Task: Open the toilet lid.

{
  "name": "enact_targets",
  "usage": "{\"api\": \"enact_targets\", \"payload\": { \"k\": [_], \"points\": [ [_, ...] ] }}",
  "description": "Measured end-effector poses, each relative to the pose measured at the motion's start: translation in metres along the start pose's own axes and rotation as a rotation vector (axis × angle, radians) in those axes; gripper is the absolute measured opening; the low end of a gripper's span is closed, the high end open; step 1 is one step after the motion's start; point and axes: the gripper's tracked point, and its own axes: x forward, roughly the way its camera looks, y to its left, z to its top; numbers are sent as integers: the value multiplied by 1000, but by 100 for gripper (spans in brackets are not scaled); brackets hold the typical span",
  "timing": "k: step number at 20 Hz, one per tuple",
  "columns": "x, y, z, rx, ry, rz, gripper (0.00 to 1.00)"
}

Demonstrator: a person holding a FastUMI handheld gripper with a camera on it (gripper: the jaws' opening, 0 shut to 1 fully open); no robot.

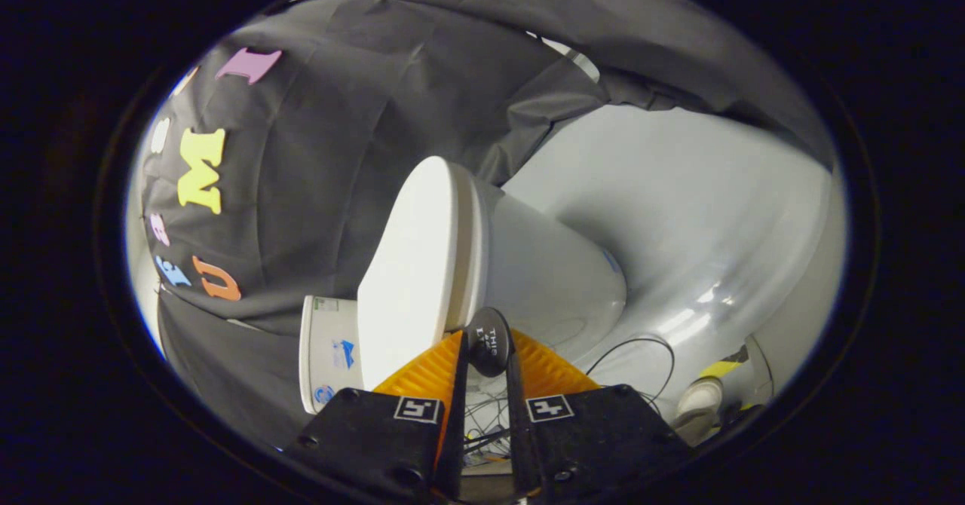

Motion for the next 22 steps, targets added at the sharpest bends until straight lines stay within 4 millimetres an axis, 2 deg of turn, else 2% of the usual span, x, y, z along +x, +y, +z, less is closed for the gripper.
{"api": "enact_targets", "payload": {
  "k": [3, 10, 13, 22],
  "points": [
    [0, 1, 4, 45, -18, 13, 19],
    [-4, 6, 6, 36, -18, -50, 15],
    [-6, 17, 10, 1, -28, -90, 10],
    [-19, 47, 15, -7, -50, -122, 10]
  ]
}}
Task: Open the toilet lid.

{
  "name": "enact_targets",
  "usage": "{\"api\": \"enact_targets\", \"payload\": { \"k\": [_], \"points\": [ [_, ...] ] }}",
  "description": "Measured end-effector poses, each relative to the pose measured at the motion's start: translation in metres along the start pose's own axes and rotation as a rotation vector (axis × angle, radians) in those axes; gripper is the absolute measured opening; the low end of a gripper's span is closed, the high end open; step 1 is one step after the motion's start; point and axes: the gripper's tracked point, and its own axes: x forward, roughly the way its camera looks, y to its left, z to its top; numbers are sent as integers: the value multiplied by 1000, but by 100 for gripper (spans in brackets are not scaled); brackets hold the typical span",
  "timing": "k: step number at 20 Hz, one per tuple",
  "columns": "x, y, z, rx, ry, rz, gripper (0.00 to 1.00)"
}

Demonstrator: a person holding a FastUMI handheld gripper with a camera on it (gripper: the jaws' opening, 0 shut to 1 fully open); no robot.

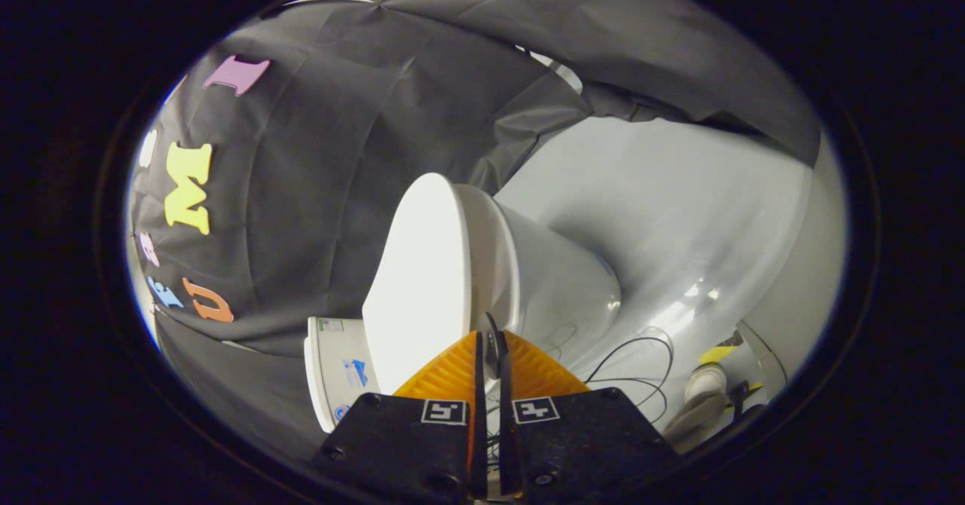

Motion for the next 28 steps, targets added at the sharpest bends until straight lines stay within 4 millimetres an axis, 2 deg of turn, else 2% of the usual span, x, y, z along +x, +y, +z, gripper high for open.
{"api": "enact_targets", "payload": {
  "k": [4, 12, 18, 28],
  "points": [
    [-11, 21, 7, -46, -17, 3, 9],
    [-39, 61, 7, -113, -43, 44, 9],
    [-57, 105, 5, -170, -67, 96, 10],
    [-80, 176, -13, -311, -98, 148, 9]
  ]
}}
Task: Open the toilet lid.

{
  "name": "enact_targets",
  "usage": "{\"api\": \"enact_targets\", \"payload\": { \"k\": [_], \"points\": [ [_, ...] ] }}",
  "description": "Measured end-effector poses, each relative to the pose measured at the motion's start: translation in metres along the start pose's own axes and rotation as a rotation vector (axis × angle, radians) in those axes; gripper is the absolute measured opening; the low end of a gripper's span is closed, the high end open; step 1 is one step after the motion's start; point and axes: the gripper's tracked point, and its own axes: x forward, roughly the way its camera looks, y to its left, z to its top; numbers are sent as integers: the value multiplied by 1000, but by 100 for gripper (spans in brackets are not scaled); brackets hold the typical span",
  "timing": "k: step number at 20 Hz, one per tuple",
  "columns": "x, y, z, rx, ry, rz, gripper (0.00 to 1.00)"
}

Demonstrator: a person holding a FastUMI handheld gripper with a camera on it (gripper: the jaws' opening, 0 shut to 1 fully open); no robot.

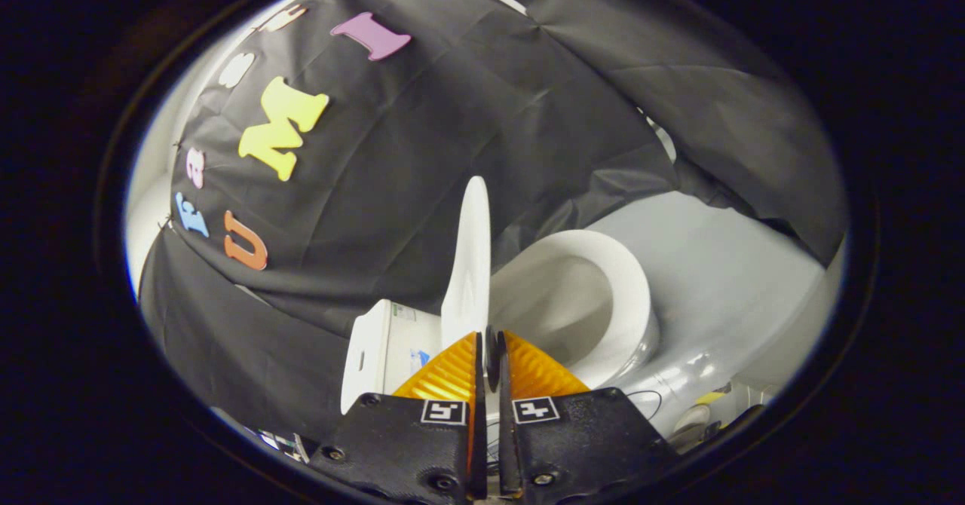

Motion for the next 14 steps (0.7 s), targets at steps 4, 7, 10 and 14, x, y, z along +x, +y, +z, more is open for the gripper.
{"api": "enact_targets", "payload": {
  "k": [4, 7, 10, 14],
  "points": [
    [-3, 23, -4, -64, -1, -8, 9],
    [-4, 43, -7, -98, -8, -1, 9],
    [-7, 60, -14, -128, -16, -1, 10],
    [-6, 82, -19, -167, -28, -31, 11]
  ]
}}
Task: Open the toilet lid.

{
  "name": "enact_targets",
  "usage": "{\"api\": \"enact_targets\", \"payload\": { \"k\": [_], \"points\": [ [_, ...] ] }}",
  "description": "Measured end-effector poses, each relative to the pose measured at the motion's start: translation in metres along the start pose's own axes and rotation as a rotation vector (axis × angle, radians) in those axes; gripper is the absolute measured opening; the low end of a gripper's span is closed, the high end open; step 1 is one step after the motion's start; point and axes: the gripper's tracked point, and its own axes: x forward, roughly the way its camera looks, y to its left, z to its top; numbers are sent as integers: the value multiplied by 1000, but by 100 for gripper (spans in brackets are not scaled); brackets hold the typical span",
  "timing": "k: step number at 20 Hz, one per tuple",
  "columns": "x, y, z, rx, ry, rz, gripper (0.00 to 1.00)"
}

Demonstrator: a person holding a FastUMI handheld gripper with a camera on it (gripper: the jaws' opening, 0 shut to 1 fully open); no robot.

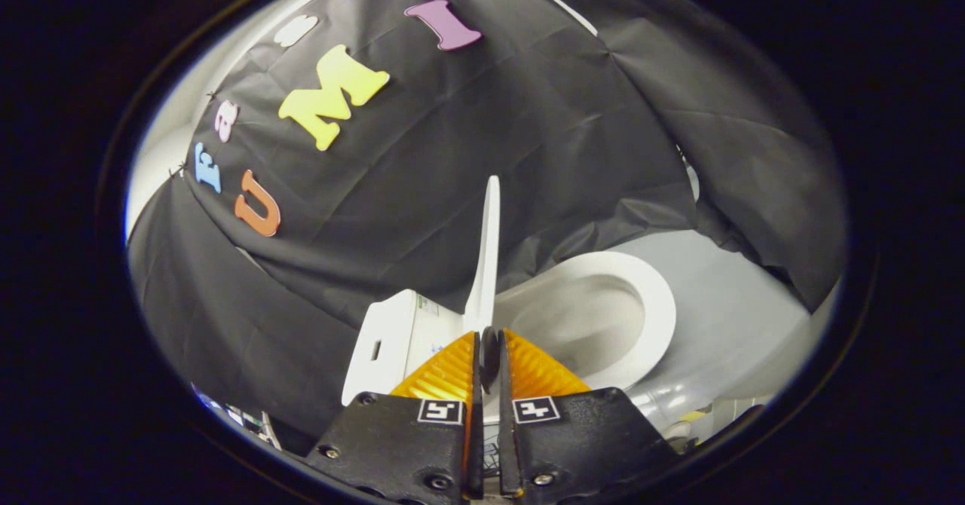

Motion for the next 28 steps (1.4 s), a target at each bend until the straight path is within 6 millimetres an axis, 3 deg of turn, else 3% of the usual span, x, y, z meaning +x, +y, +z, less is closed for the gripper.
{"api": "enact_targets", "payload": {
  "k": [17, 28],
  "points": [
    [2, 47, -8, -89, 4, -38, 14],
    [6, 104, -27, -228, -7, -28, 15]
  ]
}}
